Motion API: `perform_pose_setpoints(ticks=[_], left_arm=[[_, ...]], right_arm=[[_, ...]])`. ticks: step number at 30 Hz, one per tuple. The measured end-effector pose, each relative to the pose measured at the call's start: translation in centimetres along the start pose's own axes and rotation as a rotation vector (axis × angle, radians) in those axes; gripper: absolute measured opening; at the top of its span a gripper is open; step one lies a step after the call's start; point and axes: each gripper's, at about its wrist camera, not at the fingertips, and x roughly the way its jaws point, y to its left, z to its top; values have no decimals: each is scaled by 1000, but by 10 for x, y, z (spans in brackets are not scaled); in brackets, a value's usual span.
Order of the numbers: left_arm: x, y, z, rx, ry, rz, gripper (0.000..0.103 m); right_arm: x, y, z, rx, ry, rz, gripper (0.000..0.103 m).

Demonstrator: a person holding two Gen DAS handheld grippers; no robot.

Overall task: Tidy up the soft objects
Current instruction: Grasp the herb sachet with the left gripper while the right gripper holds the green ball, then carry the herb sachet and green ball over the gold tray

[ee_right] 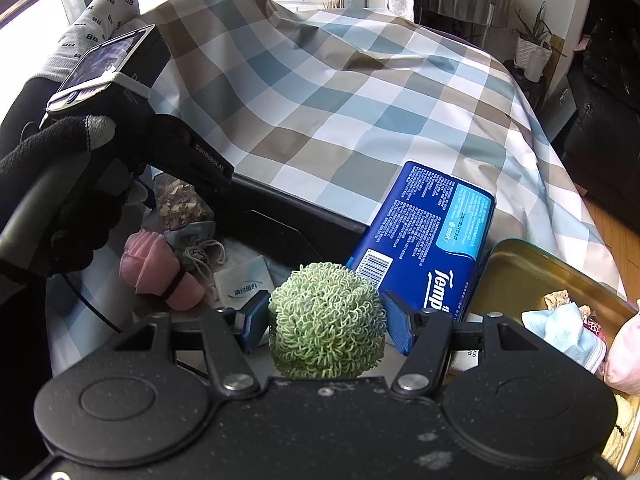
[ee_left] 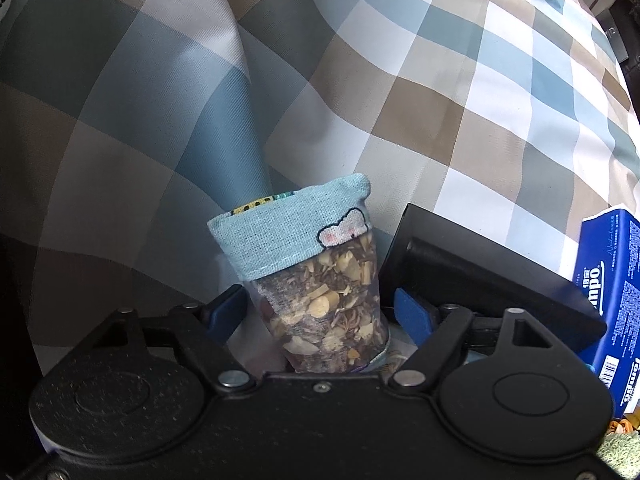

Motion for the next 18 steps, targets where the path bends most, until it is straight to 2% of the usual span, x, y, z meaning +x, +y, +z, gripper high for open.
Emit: perform_pose_setpoints(ticks=[2,9,14,18], left_arm=[[-2,0,-3,8,-13,22,55],[-14,3,-13,10,-34,-23,46],[-26,0,-33,40,-48,-85,45],[-27,-1,-48,56,-30,-121,44]], right_arm=[[0,0,0,0,0,-1,60],[1,0,1,-7,-4,-11,60],[1,-1,2,-1,-10,-15,60],[1,1,0,-8,-4,-16,60]])
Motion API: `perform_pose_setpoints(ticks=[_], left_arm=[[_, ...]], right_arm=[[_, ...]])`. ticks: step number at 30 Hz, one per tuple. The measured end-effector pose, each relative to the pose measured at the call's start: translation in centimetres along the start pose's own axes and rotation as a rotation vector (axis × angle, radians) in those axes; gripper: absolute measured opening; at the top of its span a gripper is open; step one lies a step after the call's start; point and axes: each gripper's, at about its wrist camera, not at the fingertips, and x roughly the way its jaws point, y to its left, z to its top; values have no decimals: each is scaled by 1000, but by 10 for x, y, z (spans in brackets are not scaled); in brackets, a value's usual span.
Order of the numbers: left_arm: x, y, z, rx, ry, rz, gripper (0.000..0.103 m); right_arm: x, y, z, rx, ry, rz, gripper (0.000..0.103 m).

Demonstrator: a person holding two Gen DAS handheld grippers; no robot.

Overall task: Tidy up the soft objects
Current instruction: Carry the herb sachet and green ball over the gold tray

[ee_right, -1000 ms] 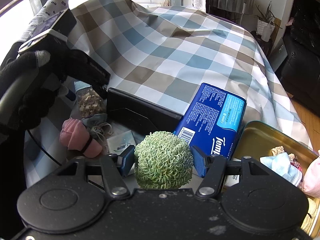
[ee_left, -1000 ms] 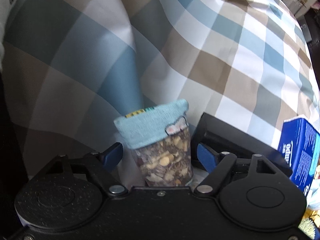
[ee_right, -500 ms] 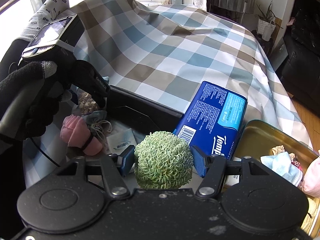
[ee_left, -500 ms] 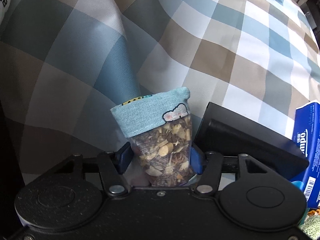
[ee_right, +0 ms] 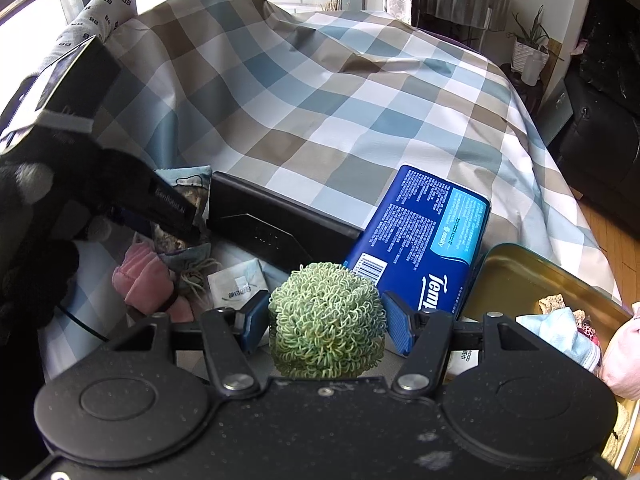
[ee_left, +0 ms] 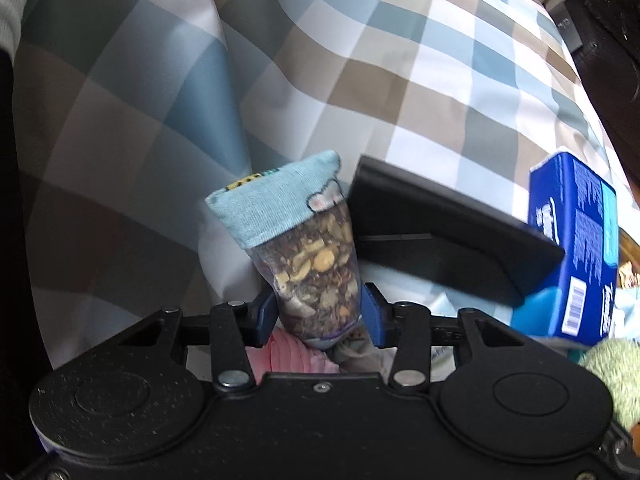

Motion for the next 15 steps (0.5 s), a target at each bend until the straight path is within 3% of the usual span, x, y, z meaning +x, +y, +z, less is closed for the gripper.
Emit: perform_pose_setpoints(ticks=[9,15], left_arm=[[0,4,1,-50,9,-39,44],[10,1,11,-75,5,-11,52]], right_arm=[[5,4,-1,-16,19,-3,60],[10,7,-4,-27,36,-3,60]])
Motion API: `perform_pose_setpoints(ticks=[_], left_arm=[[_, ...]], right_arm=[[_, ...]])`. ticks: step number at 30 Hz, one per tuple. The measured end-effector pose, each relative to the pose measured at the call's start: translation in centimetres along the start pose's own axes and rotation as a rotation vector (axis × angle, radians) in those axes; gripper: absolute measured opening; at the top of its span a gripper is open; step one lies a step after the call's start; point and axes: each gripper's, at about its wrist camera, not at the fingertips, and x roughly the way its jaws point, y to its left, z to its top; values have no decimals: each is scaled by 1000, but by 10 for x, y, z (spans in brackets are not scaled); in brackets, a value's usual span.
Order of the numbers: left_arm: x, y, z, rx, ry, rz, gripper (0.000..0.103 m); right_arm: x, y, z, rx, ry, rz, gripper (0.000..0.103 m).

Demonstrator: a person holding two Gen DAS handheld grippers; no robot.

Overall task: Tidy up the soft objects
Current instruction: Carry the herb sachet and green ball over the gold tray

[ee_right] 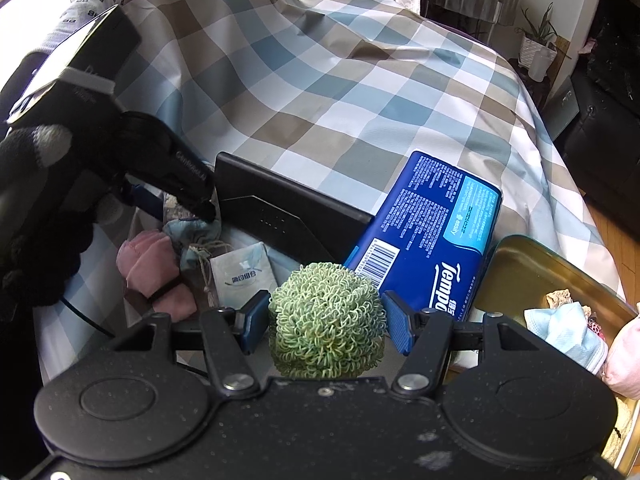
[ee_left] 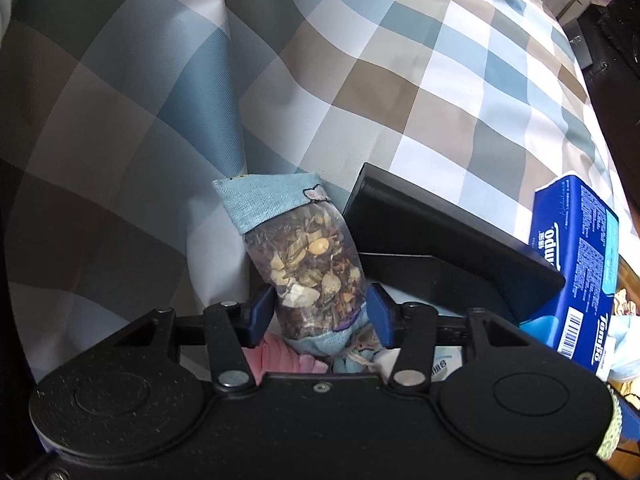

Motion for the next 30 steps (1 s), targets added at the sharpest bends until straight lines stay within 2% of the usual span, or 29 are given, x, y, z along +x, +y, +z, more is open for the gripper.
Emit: perform_pose_setpoints(ticks=[2,5,10,13,15,17,21,27,30], left_arm=[[3,0,2,-7,1,4,53],[8,0,5,-15,6,11,65],[28,-4,10,-17,62,5,65],[31,-4,8,-24,71,-9,61],[28,-1,6,-30,55,-2,48],[25,4,4,-50,46,-30,46],[12,11,-3,-70,11,-60,44],[-22,11,-13,-34,-113,-42,44],[-35,8,-16,-22,-148,-47,44]], right_arm=[[2,0,0,-2,6,0,60],[3,0,-1,-1,9,0,60],[2,0,-2,4,8,-2,60],[1,-3,-1,11,3,-5,60],[0,-5,-1,17,-2,-7,60],[-2,-8,-2,24,-6,-12,60],[-7,-15,-2,42,-23,-9,60],[-17,-24,-3,65,-48,6,60],[-20,-26,-4,72,-58,8,60]])
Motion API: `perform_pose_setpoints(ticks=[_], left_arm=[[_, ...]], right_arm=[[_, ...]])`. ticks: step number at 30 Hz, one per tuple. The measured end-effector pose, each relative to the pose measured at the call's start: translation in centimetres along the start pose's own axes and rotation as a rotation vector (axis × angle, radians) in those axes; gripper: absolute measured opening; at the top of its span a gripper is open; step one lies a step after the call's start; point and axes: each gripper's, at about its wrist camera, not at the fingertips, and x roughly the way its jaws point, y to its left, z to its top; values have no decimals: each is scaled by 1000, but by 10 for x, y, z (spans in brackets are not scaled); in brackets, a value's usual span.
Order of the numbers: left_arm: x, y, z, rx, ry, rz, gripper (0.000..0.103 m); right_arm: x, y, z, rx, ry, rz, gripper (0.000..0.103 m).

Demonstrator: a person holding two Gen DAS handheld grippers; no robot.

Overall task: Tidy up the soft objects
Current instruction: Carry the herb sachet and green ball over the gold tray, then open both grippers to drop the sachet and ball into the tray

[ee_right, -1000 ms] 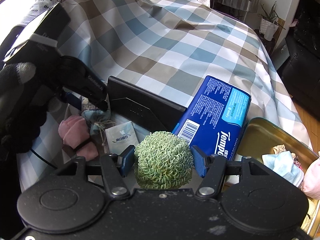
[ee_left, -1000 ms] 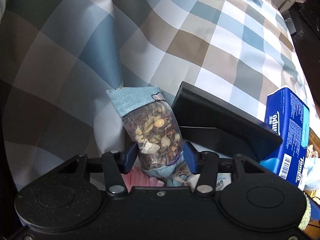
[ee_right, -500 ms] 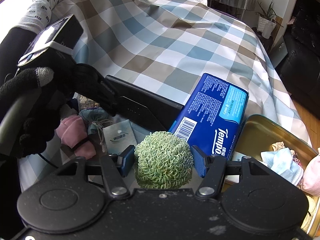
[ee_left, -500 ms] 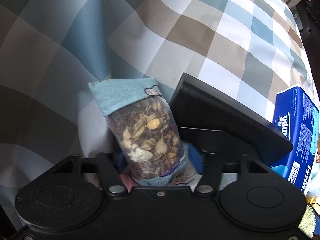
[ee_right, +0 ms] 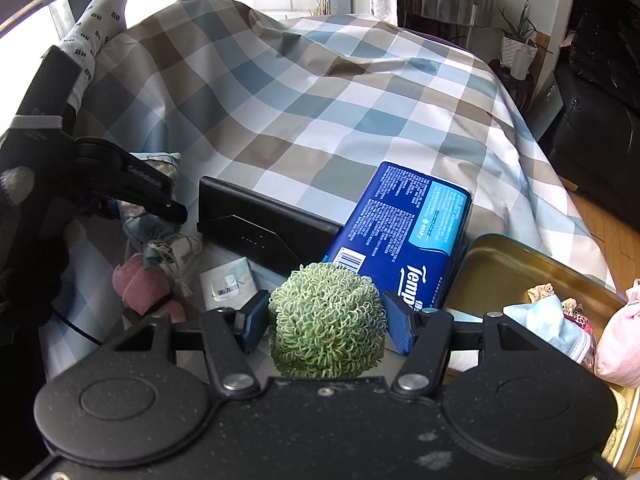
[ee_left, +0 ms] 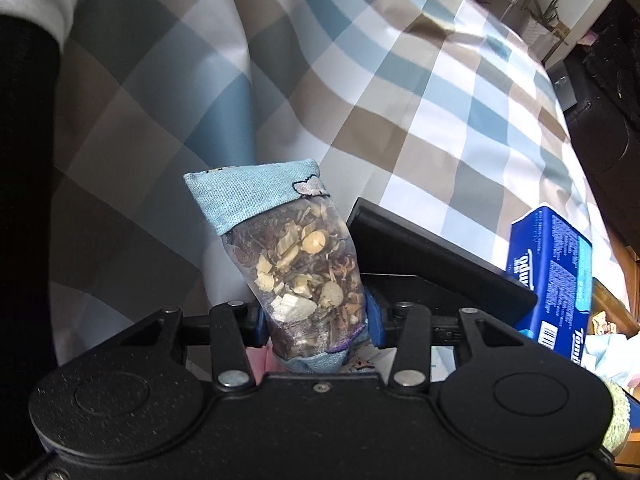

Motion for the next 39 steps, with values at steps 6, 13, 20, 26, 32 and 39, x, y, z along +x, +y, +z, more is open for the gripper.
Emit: perform_pose_setpoints(ticks=[6,13,20,26,32,39], left_arm=[[-17,-22,-9,60,-12,-34,44],[-47,-61,-14,149,-60,-97,45],[-66,-111,-25,270,-68,-177,45],[-69,-158,-37,374,-53,-232,45],[-60,-202,-49,458,-13,-262,45],[-39,-245,-55,485,60,-302,45]], right_arm=[[-11,-12,1,38,-26,0,60],[-35,-50,3,146,-87,-31,60],[-66,-121,-4,330,-156,-110,60],[-88,-183,-18,512,-180,-197,61],[-98,-217,-33,629,-174,-213,61],[-102,-222,-38,649,-180,-189,61]])
